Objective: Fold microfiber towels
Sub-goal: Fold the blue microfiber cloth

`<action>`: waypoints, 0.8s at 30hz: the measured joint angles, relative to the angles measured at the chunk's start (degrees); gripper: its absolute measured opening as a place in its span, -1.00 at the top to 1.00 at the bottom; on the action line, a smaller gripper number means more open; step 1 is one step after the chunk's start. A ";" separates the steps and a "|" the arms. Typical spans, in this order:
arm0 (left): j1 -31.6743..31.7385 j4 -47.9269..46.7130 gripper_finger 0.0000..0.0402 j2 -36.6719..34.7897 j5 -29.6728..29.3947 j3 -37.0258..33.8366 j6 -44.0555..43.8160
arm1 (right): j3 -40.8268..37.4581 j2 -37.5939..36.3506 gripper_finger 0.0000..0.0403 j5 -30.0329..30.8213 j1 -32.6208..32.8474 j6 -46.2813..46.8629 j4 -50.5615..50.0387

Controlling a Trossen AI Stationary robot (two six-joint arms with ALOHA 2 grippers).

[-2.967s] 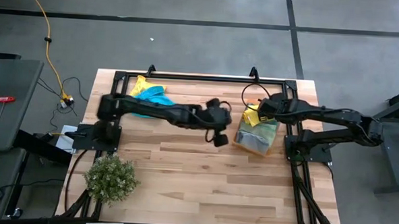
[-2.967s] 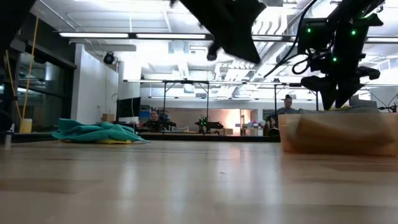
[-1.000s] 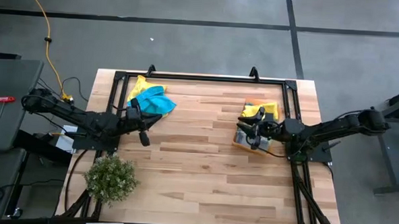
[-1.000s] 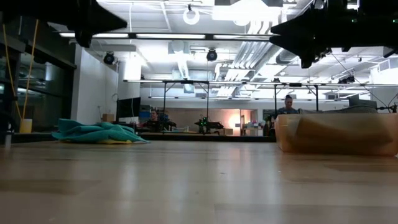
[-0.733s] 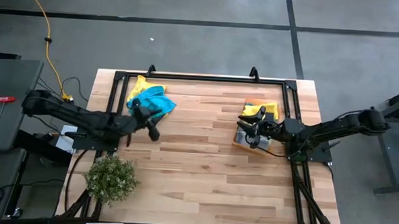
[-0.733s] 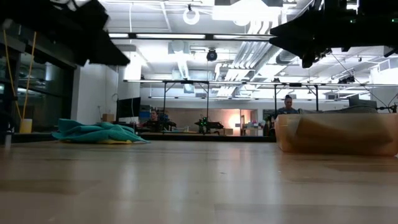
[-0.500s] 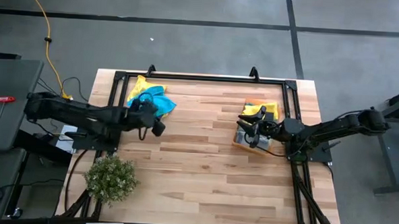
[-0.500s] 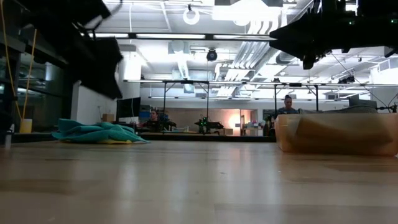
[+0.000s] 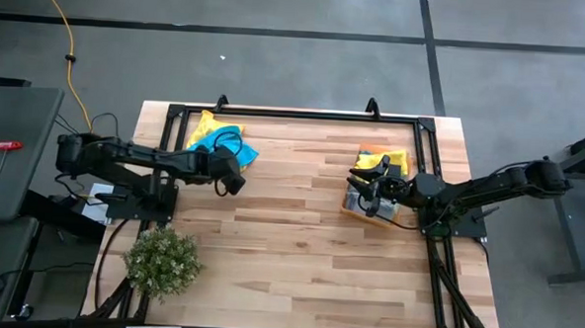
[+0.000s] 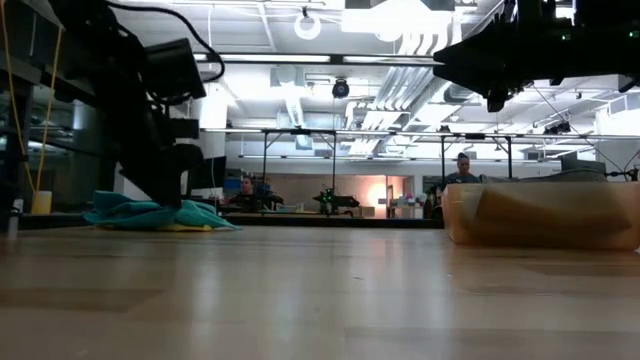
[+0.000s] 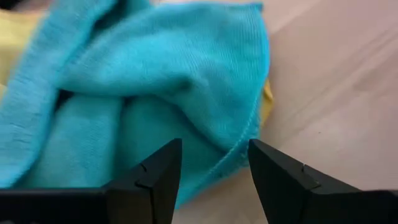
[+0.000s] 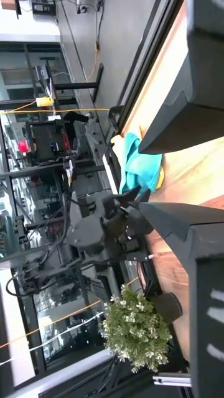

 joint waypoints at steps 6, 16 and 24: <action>0.71 1.10 0.12 3.35 4.64 0.00 1.08 | 0.02 0.00 0.36 0.02 0.00 0.06 -0.04; 1.24 1.41 0.55 3.67 4.87 2.62 3.80 | 0.02 0.00 0.36 1.39 -0.02 0.00 -0.05; -0.98 1.30 0.84 3.54 5.95 3.37 5.48 | 0.04 0.00 0.36 1.86 -0.02 0.17 -0.50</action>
